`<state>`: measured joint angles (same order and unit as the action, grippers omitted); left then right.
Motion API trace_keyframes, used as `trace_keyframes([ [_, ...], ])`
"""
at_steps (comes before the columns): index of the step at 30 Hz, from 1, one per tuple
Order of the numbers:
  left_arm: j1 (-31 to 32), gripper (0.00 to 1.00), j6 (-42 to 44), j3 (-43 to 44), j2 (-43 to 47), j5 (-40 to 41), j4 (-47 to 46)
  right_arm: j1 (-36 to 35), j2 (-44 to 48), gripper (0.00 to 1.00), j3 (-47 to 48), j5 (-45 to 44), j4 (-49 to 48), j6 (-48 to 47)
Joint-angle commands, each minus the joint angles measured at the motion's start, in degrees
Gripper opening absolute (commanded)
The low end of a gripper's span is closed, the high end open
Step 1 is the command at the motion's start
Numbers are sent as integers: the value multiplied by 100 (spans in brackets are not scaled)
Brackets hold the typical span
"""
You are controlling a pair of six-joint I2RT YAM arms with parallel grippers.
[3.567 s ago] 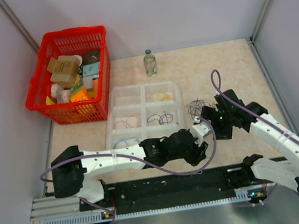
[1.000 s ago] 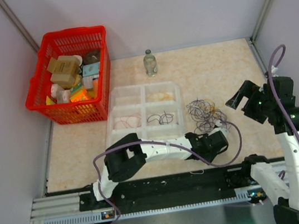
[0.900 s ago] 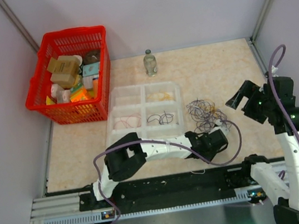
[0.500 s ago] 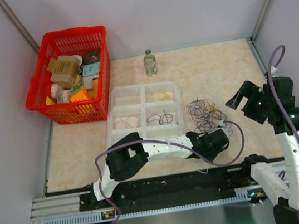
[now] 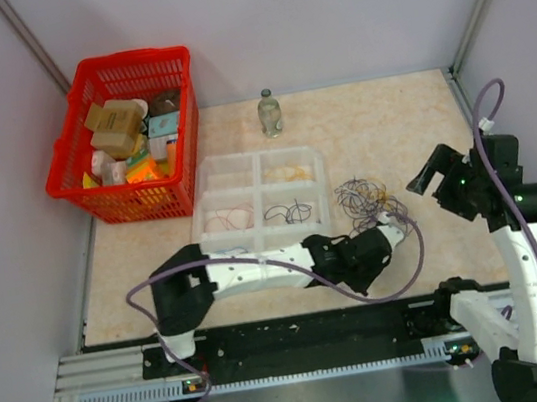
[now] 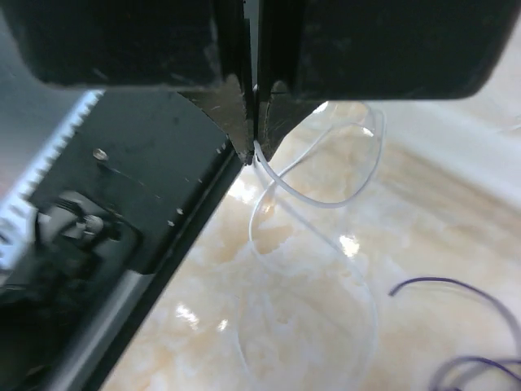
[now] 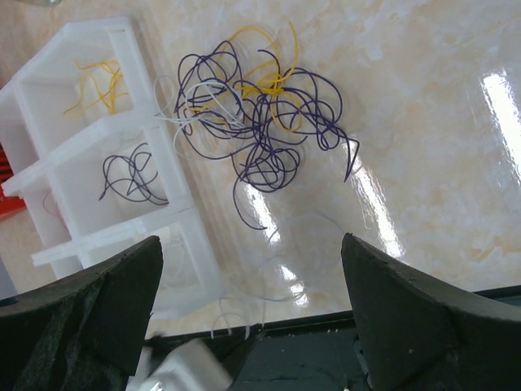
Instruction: Untangle the cables
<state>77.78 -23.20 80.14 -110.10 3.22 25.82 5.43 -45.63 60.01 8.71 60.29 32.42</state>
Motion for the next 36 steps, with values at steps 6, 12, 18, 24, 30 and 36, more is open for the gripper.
trace_keyframes([
  [6, 9, 0, 561, -552, 2466, 663, -771, 46, -806, 90, 90, 401, -816, -219],
  [12, -647, 0, 1511, -148, 2950, 198, -483, 46, -1413, 90, -156, 869, -1810, -263],
  [18, -2222, 0, 1239, 553, 3294, -885, 193, -15, -1528, 89, -507, 378, -1294, -114],
  [24, -2697, 0, 1336, 1354, 2969, -989, 985, -77, -1283, 88, -666, -404, -721, 202],
  [30, -2917, 0, 1511, 2416, 2635, -1297, 1802, -77, -1782, 88, -26, -291, -458, 142],
  [36, -3146, 0, 1880, 3305, 2669, -2448, 2760, -86, -2064, 88, 397, -300, -395, -60],
])
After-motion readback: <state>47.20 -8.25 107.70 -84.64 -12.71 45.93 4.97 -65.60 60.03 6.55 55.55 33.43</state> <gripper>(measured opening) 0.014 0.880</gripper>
